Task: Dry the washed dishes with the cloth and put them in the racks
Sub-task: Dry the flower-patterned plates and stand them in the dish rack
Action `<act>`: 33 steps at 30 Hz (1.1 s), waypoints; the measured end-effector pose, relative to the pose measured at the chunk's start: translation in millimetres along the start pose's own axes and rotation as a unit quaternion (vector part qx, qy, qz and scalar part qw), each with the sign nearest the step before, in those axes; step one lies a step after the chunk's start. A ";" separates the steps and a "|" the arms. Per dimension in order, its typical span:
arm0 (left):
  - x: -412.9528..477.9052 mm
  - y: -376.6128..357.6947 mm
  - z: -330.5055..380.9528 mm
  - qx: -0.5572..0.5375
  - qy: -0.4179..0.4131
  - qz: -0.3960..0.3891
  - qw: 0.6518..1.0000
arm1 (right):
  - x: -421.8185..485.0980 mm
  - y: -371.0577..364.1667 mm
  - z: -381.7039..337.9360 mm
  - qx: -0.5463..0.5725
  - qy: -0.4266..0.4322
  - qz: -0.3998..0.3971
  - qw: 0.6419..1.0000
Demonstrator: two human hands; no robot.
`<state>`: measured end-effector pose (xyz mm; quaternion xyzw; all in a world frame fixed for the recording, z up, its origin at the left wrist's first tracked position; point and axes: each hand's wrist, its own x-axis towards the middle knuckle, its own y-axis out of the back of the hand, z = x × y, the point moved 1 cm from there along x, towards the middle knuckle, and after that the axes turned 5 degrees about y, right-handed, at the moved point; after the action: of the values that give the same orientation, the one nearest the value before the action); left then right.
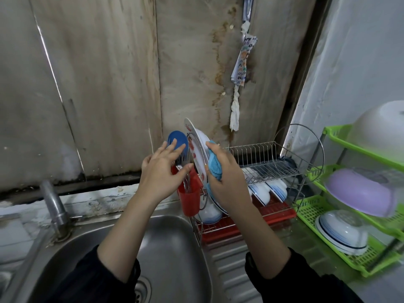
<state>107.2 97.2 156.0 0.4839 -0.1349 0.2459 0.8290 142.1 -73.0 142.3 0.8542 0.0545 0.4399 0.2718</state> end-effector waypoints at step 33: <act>-341.9 139.3 -70.7 0.224 0.146 -0.015 0.963 | -233.9 -28.1 -192.9 0.000 -0.052 -0.251 0.967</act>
<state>-256.8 121.1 65.6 0.6179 0.0536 0.3255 0.7137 -146.5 -46.6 48.8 0.8347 0.2532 0.3129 0.3757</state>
